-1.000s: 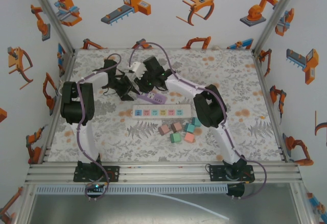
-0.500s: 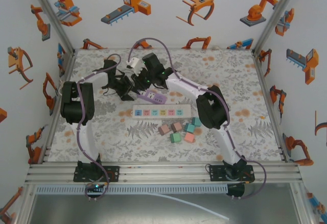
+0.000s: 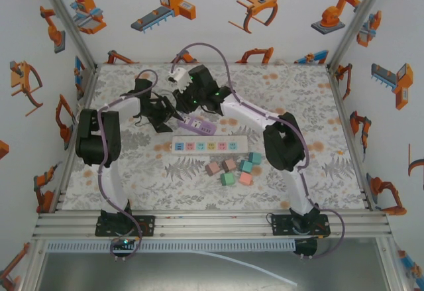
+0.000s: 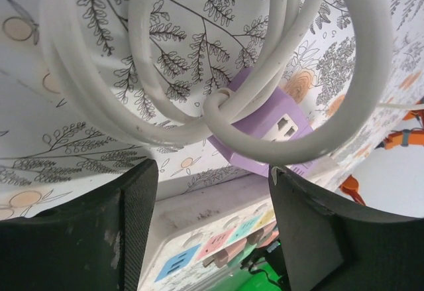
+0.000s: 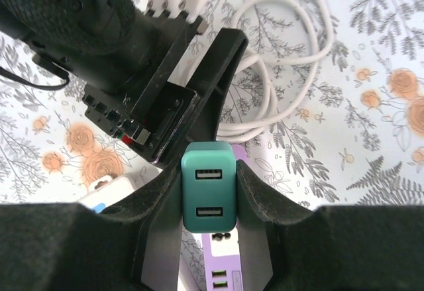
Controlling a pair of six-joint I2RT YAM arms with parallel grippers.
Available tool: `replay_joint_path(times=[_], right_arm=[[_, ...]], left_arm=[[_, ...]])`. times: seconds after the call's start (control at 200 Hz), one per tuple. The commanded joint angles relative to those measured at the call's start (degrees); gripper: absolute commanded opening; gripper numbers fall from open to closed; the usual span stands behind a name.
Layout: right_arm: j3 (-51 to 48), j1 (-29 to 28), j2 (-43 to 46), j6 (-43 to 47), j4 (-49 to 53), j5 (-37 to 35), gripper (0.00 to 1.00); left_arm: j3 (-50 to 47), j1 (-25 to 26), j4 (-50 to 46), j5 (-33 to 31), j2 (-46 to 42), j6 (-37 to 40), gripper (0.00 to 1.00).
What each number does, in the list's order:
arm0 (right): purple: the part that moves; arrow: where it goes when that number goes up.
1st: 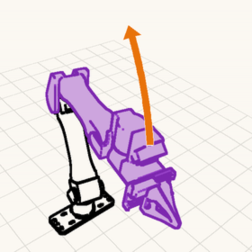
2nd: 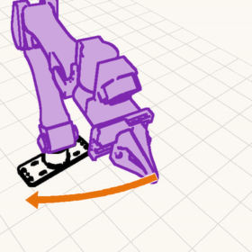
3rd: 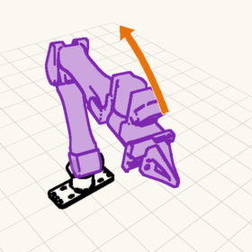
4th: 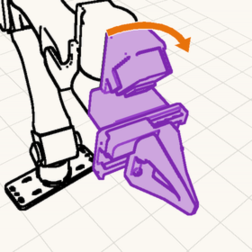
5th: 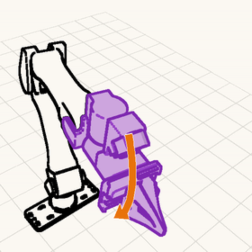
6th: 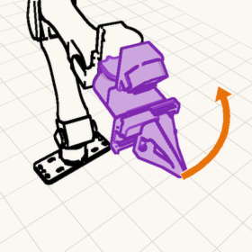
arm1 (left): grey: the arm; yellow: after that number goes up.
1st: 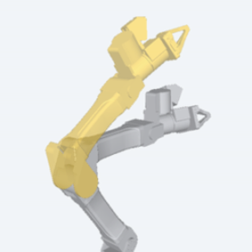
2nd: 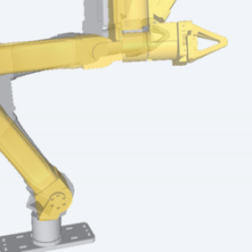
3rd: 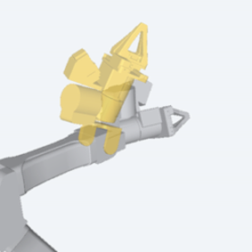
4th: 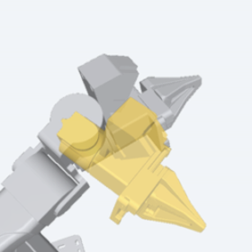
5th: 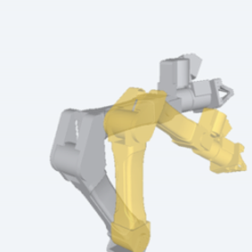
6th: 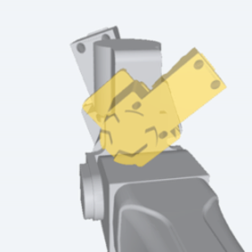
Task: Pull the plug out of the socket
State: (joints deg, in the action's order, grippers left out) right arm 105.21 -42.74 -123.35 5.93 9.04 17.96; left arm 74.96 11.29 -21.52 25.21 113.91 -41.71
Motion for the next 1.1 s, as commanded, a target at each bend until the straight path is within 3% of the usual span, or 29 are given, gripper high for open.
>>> replay_joint_path(times=[0.0, 0.441, 0.691, 0.886, 0.981, 1.096], right_arm=[[-2.53, 0.55, 5.09, -4.16, -6.48, -2.17, 0.0], [-16.53, 1.26, 19.15, -14.55, -21.93, -7.32, 0.0], [-29.35, 1.34, 29.69, -24.74, -37.34, -9.17, 0.0], [-37.52, 1.34, 37.52, -31.89, -43.01, -11.25, 0.0], [-42.13, 1.34, 41.77, -35.4, -45.13, -12.87, 0.0], [-48.25, 1.35, 47.88, -38.62, -44.99, -14.08, 0.0]], left_arm=[[-2.22, -0.13, -0.29, -5.77, -1.39, 1.62, 0.68], [-6.03, 1.7, 4.18, -3.92, -21.03, 5.9, 0.75], [-10.94, 3.12, 2.35, -10.27, -35.67, 9.38, 0.83], [-15.77, 3.82, -0.9, -13.14, -48.66, 13.25, 0.94], [-16.32, 4.07, -4.15, -10.86, -55.02, 15.74, 0.98], [-18.16, 4.12, -5.02, -2.36, -62.16, 17.08, 0.97]])
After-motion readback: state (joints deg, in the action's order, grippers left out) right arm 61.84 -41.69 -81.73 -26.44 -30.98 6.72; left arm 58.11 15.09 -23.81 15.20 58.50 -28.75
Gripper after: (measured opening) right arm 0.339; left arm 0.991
